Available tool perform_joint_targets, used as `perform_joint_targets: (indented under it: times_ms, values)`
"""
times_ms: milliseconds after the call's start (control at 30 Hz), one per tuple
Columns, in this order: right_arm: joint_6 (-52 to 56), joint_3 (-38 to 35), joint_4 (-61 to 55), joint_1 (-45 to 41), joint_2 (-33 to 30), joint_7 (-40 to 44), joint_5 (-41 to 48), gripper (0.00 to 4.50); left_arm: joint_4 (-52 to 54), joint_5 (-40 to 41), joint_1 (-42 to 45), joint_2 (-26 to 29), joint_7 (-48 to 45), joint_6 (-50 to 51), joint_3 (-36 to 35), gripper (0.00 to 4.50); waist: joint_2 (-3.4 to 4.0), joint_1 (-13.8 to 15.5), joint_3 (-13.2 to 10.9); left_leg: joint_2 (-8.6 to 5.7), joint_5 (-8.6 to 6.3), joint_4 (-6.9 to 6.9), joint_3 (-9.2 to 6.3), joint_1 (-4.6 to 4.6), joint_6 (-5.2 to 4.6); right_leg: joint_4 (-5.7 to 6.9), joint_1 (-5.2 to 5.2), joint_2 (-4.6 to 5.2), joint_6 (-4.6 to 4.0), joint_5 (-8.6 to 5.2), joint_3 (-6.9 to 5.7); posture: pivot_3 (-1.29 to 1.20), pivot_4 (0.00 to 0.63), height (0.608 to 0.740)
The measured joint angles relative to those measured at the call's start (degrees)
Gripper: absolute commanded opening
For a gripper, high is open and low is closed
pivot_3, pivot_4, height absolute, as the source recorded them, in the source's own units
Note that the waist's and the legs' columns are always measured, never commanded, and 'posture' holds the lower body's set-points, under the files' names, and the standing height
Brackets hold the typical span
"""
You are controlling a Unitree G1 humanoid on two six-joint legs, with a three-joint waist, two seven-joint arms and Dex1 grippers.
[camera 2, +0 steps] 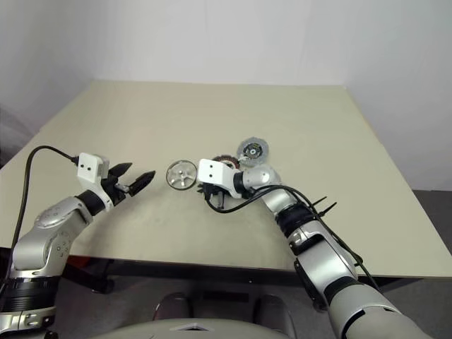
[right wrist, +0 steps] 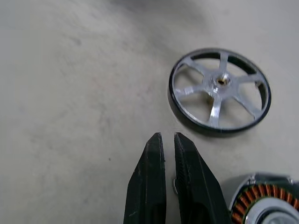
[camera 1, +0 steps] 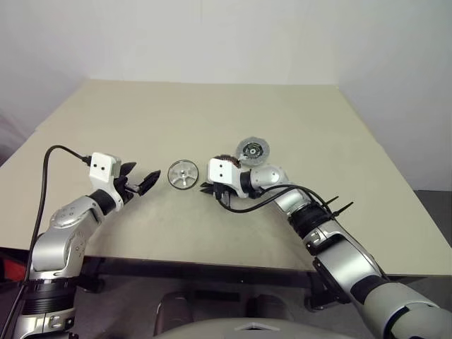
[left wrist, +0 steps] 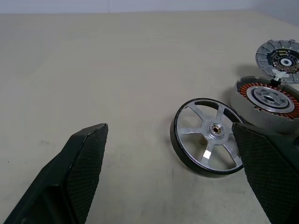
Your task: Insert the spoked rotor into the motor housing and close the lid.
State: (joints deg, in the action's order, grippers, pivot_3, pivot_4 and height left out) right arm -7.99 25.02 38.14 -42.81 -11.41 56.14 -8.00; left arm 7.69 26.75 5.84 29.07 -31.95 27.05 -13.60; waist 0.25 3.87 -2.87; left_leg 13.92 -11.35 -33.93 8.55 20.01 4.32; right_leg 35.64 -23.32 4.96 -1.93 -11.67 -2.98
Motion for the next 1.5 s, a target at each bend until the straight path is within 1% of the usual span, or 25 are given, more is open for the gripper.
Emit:
perform_joint_targets:
  times_ms: [167, 367, 567, 867, 1500]
  values:
    - [-2.8, 0.0, 6.3, -1.7, 0.3, -3.1, -2.5, 0.43, 0.1, 0.0, -0.3, 0.2, 0.0, 0.3, -0.3, 4.50, 0.01, -0.1, 0.0, 0.00, 0.00, 0.00, 0.00, 0.01, 0.00, -0.01, -0.01, 0.00, 0.00, 0.00, 0.00, 0.00, 0.000, 0.740]
    - [-4.5, -0.1, 8.9, -2.0, 0.8, -4.1, -3.3, 0.43, 0.4, 0.0, -0.3, 0.2, 0.0, 0.4, -0.6, 4.50, 0.02, -0.1, 0.0, 0.00, 0.00, 0.01, 0.00, 0.01, 0.00, 0.00, -0.01, 0.00, 0.00, 0.00, 0.00, 0.00, 0.000, 0.740]
    - [-5.4, -0.1, 9.1, -2.0, 0.4, -3.8, -3.6, 0.43, 0.5, 0.0, -0.3, 0.3, 0.0, 0.4, -0.6, 4.50, 0.02, 0.0, 0.0, 0.00, 0.00, 0.01, 0.00, 0.01, 0.00, 0.00, -0.01, 0.00, 0.00, 0.00, 0.00, 0.00, 0.000, 0.740]
    - [-5.1, -0.1, 7.9, -1.7, -2.0, -2.7, -3.6, 0.43, 1.0, -0.1, -0.3, 0.3, 0.3, 0.4, -0.7, 4.50, 0.02, 0.0, 0.0, 0.00, 0.00, 0.00, 0.00, -0.01, 0.00, 0.02, 0.00, 0.00, 0.00, 0.00, 0.00, 0.00, 0.000, 0.740]
    - [-3.8, 0.2, 5.8, -1.5, -1.7, -2.1, -5.1, 0.43, 1.0, -0.1, -0.3, 0.3, 1.0, 0.4, -1.0, 4.50, 0.02, -0.1, 0.0, 0.00, 0.00, 0.07, 0.01, -0.01, 0.00, -0.03, -0.02, -0.01, 0.00, -0.01, 0.01, 0.00, 0.000, 0.740]
